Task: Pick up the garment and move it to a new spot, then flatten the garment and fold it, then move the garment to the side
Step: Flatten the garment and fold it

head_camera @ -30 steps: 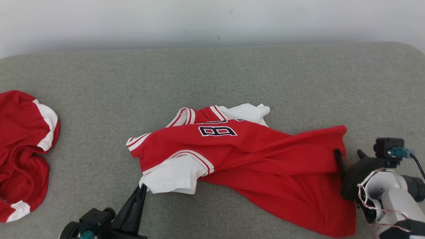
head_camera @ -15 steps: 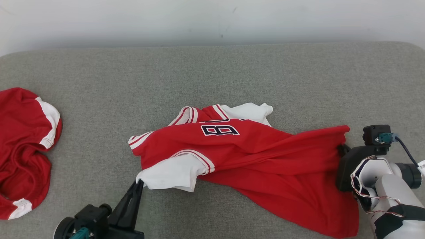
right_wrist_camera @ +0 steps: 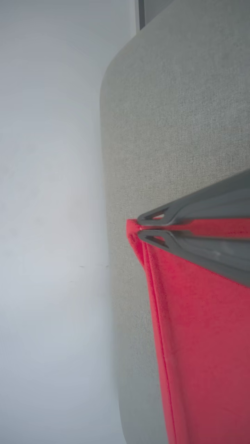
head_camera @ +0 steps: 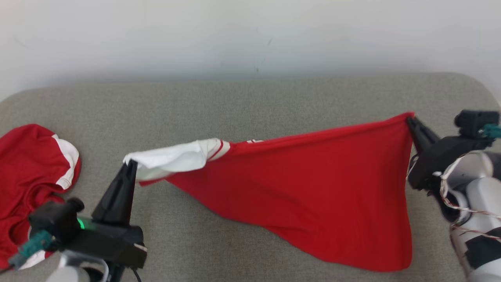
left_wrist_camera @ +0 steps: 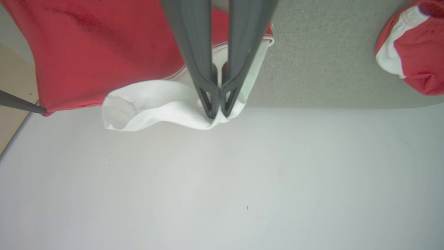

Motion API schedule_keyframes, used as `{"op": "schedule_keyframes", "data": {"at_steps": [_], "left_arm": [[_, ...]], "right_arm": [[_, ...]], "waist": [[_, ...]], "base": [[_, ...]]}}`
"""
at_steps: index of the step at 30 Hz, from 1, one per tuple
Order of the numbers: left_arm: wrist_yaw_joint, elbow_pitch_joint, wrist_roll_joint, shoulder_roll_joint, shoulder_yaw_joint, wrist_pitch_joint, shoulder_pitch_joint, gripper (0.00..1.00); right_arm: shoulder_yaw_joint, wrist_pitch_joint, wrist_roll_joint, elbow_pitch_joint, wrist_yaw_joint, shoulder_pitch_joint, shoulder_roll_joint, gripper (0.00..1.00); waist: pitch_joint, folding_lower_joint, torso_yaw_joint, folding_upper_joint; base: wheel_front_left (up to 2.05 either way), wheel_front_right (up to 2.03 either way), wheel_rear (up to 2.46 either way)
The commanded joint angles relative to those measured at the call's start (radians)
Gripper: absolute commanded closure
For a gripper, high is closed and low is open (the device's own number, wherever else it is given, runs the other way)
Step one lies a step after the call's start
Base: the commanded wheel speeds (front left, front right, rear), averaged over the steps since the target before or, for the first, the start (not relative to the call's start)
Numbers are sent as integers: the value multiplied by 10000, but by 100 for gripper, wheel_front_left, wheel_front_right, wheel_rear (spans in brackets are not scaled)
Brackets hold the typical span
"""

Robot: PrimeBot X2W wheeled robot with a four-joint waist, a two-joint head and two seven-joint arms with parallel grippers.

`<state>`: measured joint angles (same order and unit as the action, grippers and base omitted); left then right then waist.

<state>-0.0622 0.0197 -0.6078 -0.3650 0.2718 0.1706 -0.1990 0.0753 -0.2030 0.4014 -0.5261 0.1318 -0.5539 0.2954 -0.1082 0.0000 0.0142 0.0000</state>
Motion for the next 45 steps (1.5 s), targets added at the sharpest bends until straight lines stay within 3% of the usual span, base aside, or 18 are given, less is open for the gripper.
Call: {"op": "schedule_keyframes", "data": {"at_steps": [1, 10, 20, 31, 37, 45], "left_arm": [[-96, -193, -140, -241, -60, -313, -379, 100], [-413, -1220, -1457, -953, -598, -1961, -2671, 100], [-534, -1668, -1848, -1700, -645, -3425, -5746, 100], [-616, -492, -2256, -1891, -93, -4685, -7983, 100], [-676, 1079, -2343, -1593, 681, -5318, -9048, 100], [-682, 2879, -2100, -1352, 1831, -4584, -11151, 100]], "right_arm": [[47, -169, 379, 641, -23, 159, 385, 100], [-399, -923, 1751, 3781, -23, -322, 1592, 100], [-347, -1617, 2215, 4615, -23, -1827, 2280, 100], [266, -2319, 2576, 4046, -23, -2975, 2305, 100], [888, -2289, 2173, 2594, -23, -3982, 1570, 100], [1437, -901, 581, 42, -23, -6247, 528, 100]], "waist": [[526, 0, 69, 0], [1246, 0, 219, 0], [1496, 0, 258, 0], [1250, 0, 193, 0], [317, 0, 231, 0], [-1736, 0, 338, 0]], "base": [[0, 0, 0], [0, 0, 0], [0, 0, 0], [0, 0, 0], [0, 0, 0], [0, 0, 0]]}}
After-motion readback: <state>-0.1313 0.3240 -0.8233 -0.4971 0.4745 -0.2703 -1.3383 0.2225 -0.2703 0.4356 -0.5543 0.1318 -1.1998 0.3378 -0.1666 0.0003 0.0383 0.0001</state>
